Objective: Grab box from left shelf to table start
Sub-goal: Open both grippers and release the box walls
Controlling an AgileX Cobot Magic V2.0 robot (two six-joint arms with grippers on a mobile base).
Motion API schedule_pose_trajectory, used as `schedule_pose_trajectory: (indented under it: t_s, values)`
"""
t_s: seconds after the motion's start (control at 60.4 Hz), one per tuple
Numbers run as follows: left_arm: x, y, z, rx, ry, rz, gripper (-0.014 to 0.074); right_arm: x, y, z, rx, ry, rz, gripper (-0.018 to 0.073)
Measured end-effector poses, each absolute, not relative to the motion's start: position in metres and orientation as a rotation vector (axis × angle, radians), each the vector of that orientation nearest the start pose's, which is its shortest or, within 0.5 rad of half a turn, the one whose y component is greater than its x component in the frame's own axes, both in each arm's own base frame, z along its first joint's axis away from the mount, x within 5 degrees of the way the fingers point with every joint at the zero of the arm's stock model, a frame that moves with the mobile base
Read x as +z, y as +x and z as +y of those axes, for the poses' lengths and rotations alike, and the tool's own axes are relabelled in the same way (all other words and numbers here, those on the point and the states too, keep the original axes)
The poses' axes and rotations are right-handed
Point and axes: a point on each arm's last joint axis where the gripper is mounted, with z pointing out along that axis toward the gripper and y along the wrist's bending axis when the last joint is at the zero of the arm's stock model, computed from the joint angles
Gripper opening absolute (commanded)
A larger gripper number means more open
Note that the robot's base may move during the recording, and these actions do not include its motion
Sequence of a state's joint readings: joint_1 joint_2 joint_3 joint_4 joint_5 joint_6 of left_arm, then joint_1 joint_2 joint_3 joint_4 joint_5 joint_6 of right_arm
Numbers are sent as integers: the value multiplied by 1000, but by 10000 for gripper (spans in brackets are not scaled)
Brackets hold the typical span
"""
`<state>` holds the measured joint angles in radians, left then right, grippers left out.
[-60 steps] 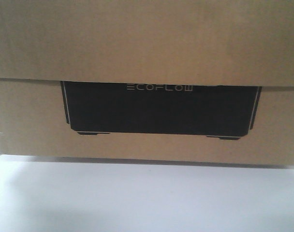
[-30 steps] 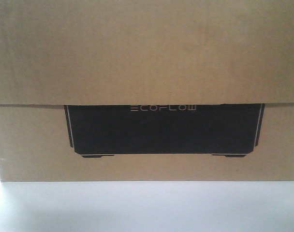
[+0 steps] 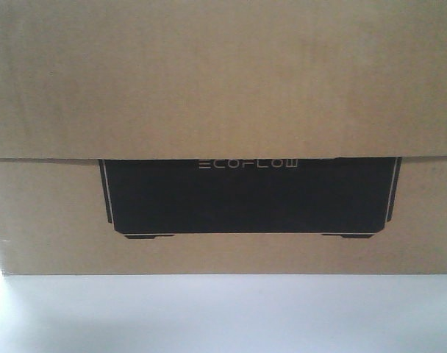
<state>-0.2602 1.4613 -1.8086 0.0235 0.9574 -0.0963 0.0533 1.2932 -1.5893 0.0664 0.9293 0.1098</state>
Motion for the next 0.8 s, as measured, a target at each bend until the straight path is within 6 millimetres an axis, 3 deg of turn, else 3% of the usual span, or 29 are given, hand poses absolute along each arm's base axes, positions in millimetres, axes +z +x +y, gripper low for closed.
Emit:
schedule_pose_trajectory:
  t_s: [0.149,0.331,0.795]
  values:
    - [484,281,-73,-191,173,2067,-83,468,253,18,175,68,2100,18]
    - [472,241,-63,-211,166,1931,-83,449,219,16,149,29,1986,18]
    - [360,137,-36,-265,143,1571,-83,348,106,7,123,21,1621,18]
